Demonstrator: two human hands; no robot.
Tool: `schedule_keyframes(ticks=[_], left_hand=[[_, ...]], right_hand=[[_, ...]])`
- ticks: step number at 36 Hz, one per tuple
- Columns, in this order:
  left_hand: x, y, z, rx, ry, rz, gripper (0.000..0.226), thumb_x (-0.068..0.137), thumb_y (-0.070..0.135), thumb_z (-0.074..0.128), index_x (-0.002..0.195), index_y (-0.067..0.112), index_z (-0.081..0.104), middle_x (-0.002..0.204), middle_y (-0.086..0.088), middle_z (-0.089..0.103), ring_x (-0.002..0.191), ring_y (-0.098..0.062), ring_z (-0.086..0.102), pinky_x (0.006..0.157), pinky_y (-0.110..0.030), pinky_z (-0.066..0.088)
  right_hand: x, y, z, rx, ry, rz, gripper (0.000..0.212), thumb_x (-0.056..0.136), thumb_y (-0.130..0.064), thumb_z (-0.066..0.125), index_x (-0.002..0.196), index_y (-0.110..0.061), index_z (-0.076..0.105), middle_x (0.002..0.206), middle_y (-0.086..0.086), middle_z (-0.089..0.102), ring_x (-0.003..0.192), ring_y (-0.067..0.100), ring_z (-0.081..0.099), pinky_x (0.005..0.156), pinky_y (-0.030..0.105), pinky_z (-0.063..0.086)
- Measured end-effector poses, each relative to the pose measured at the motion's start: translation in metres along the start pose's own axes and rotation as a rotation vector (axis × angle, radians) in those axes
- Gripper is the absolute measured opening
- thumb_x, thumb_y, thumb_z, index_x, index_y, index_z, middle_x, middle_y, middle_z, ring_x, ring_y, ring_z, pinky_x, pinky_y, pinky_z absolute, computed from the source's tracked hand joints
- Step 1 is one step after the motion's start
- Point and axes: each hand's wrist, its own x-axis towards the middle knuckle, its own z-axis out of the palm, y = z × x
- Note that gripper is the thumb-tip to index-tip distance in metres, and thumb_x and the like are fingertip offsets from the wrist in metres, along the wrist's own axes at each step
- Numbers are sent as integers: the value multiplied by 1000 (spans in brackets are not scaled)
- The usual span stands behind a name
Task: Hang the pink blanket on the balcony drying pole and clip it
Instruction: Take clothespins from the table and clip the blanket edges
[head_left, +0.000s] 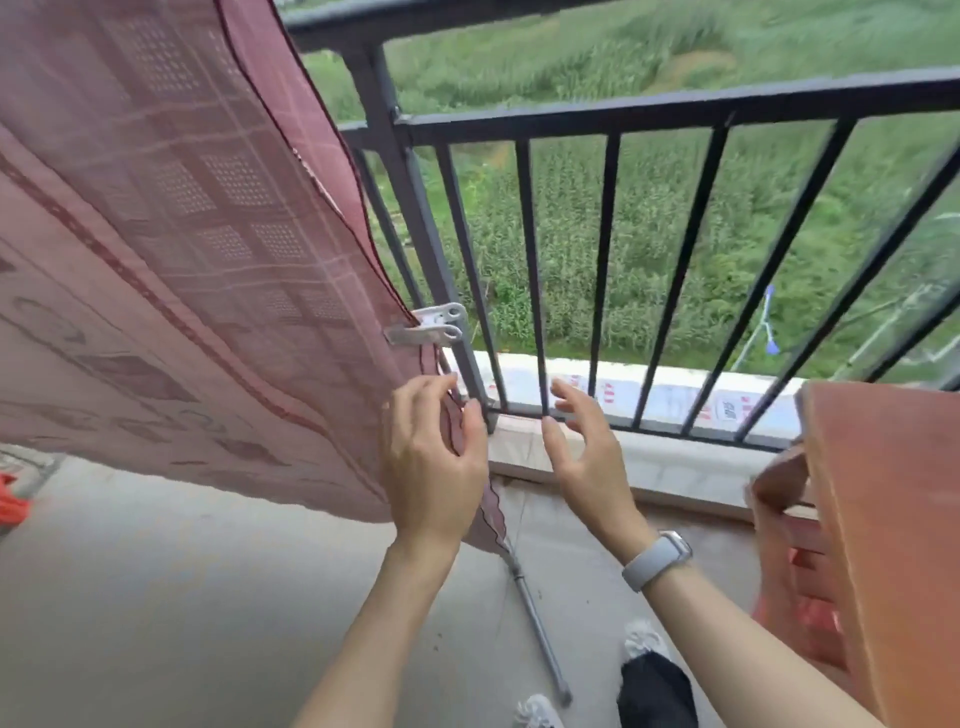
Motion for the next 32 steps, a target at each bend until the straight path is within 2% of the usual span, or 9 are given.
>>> schedule_keyframes(ticks=[2, 5, 8, 13, 16, 20, 26, 29, 32], left_hand=[[-35, -8, 30, 14, -174, 10, 41, 84, 33, 48, 114, 8, 59, 120, -10, 54, 112, -23, 47, 100, -31, 37], [-84, -6, 75, 73, -447, 50, 49, 81, 38, 45, 120, 9, 55, 127, -13, 52, 117, -31, 48, 96, -49, 43], [-130, 13, 113, 97, -709, 97, 54, 81, 40, 47, 127, 12, 51, 136, -13, 45, 126, -33, 41, 100, -51, 38], [-201, 63, 162, 127, -1103, 311, 59, 88, 38, 50, 141, 18, 32, 152, -9, 24, 140, -29, 17, 109, -50, 23], [-241, 93, 184, 127, -1240, 478, 63, 88, 41, 50, 143, 21, 27, 153, -11, 20, 142, -31, 14, 108, -51, 22], [-291, 122, 206, 179, -1441, 674, 67, 92, 43, 43, 147, 27, 9, 157, -7, -3, 143, -30, -2, 113, -54, 12], [-338, 128, 216, 243, -1658, 742, 65, 93, 42, 39, 147, 27, 6, 156, -5, -13, 143, -28, -12, 114, -54, 7], [-339, 120, 216, 239, -1681, 755, 64, 95, 38, 38, 147, 29, 3, 155, -2, -16, 142, -30, -12, 114, -54, 10], [-330, 115, 215, 232, -1653, 721, 59, 96, 32, 37, 147, 26, 8, 157, -1, -9, 143, -30, -10, 114, -52, 11]], right_hand=[[-25, 29, -25, -134, 74, 53, 43, 87, -30, 43, 126, -13, 50, 123, -4, 52, 117, 13, 48, 101, 26, 36], [-73, 68, -70, -349, 178, 145, 37, 85, -16, 45, 119, -5, 56, 119, 8, 58, 113, 13, 45, 100, 17, 28], [-132, 104, -122, -549, 238, 310, 37, 83, -11, 43, 115, -1, 58, 117, 15, 59, 113, 24, 48, 100, 22, 28], [-231, 141, -203, -830, 340, 588, 37, 80, -14, 43, 109, -3, 62, 112, 13, 61, 108, 34, 54, 95, 42, 42], [-269, 151, -243, -949, 422, 744, 33, 83, -15, 45, 110, -5, 62, 112, 13, 61, 108, 35, 53, 93, 46, 42], [-294, 165, -283, -1098, 417, 950, 39, 79, -15, 63, 117, -9, 59, 117, 12, 59, 113, 34, 50, 90, 47, 38], [-298, 188, -309, -1222, 300, 997, 32, 79, -24, 68, 105, -9, 63, 106, 11, 59, 98, 32, 53, 80, 43, 34], [-297, 194, -309, -1218, 276, 981, 21, 81, -21, 65, 99, -10, 63, 102, 9, 59, 96, 31, 51, 79, 41, 27], [-292, 194, -307, -1190, 269, 981, 15, 85, -22, 59, 94, -10, 61, 95, 9, 60, 95, 31, 51, 79, 41, 31]])
